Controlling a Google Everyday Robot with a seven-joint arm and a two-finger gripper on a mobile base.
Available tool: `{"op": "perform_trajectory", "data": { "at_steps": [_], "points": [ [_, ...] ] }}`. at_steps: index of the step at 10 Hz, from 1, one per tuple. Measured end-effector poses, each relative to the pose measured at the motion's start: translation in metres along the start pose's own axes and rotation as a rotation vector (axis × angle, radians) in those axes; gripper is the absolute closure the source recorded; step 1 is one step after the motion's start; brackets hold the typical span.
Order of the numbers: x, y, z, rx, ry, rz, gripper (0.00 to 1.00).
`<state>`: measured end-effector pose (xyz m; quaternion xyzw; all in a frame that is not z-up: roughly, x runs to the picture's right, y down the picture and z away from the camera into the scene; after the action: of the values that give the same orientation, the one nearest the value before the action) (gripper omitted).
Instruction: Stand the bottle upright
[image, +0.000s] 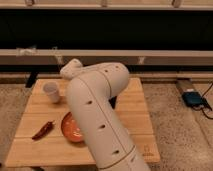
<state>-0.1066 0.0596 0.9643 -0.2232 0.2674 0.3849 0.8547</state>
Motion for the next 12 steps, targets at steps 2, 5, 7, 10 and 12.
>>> {"op": "perform_trajectory", "data": {
  "at_steps": [2,5,7,10,12],
  "points": [
    [-0.001,0.004,-0.003,-0.01,0.001,0.0,0.58],
    [0.001,0.003,-0.005,-0.008,0.005,-0.002,0.88],
    [0.004,0.0,-0.003,-0.003,0.009,-0.002,1.0],
    [0.034,-0.032,0.004,-0.013,0.026,-0.001,1.0],
    [0.046,-0.041,0.006,-0.056,0.026,-0.005,1.0]
  ]
}}
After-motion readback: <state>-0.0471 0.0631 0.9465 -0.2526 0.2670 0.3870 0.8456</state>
